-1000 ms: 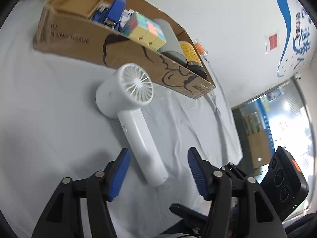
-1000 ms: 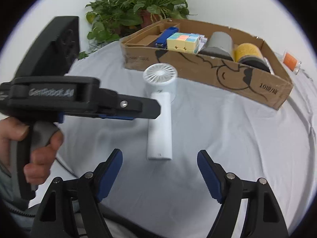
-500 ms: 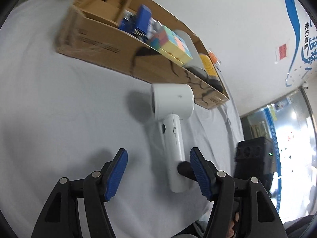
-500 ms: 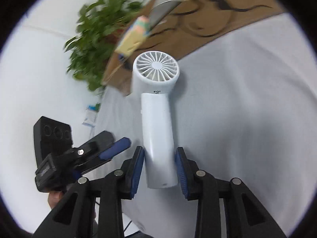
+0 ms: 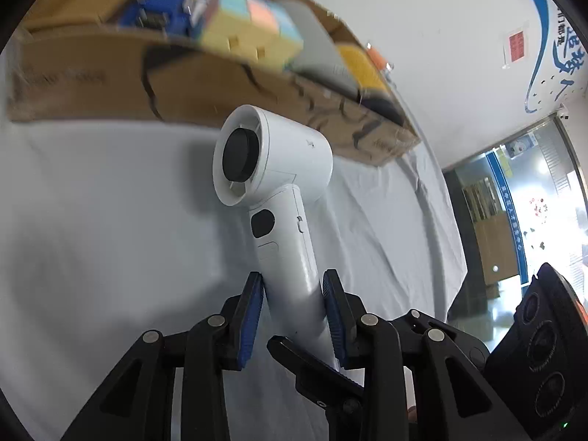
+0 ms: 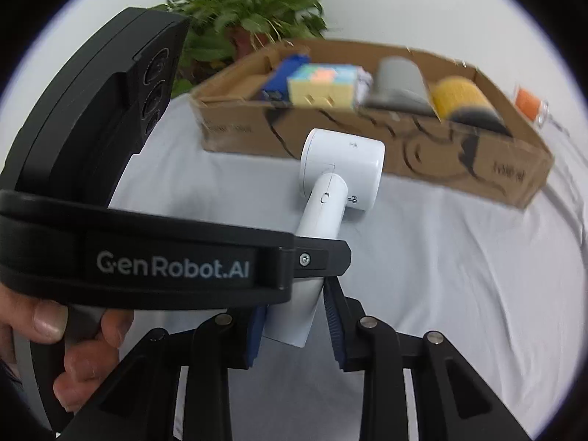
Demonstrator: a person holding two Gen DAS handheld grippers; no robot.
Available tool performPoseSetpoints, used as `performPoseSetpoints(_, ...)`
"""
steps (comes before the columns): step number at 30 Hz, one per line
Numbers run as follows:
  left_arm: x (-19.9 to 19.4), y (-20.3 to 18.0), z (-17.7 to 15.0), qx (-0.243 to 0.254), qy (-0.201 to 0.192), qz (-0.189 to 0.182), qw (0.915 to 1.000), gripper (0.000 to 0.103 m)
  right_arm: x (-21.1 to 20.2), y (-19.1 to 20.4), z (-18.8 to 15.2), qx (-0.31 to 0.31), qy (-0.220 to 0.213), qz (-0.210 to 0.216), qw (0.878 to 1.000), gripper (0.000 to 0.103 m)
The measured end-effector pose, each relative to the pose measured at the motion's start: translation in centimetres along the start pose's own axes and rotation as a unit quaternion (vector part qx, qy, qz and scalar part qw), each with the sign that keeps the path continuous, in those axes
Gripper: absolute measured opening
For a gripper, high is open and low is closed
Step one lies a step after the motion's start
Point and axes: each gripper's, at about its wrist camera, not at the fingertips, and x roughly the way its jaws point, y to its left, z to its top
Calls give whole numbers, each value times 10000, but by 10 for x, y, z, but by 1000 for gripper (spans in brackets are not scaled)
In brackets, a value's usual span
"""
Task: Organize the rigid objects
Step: 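Lower the white hair dryer upright into the cardboard insert compartment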
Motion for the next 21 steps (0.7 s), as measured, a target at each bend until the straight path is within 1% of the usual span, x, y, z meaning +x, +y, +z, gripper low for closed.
performPoseSetpoints(1,-7,-4,1,18,-101,89,9999,30,-5,6,12,-37,-185,36,9998,29)
performPoseSetpoints(3,-33,-6,6,68,-387,135,9991,30,-12,15,36,-20,-478,180,9987,29)
performPoseSetpoints(5,-70,-10,21,210,-831,249,9960,30,-10,25,74,-61,-787,306,9964,29)
performPoseSetpoints(7,-102,-11,42,455,-1169,410,9913,30,6,40,109,-115,-921,446,9947,29)
performPoseSetpoints(9,-127,-1,75,633,-1335,578,9873,30,31,50,145,-120,-896,544,9944,29)
performPoseSetpoints(11,-140,18,108,652,-1294,634,9874,30,53,57,174,-76,-774,542,9955,29)
performPoseSetpoints(13,-144,40,142,534,-1182,571,9899,30,79,59,203,40,-657,520,9965,29)
performPoseSetpoints(15,-150,65,171,459,-1109,509,9915,30,102,60,221,195,-459,500,9975,29)
performPoseSetpoints(16,-160,82,180,435,-1062,493,9922,30,113,60,229,274,-324,503,9978,29)
performPoseSetpoints(18,-150,107,205,268,-890,433,9947,30,127,62,231,427,-35,526,9977,29)
performPoseSetpoints(21,-131,136,230,37,-678,369,9970,30,147,58,231,543,274,487,9970,29)
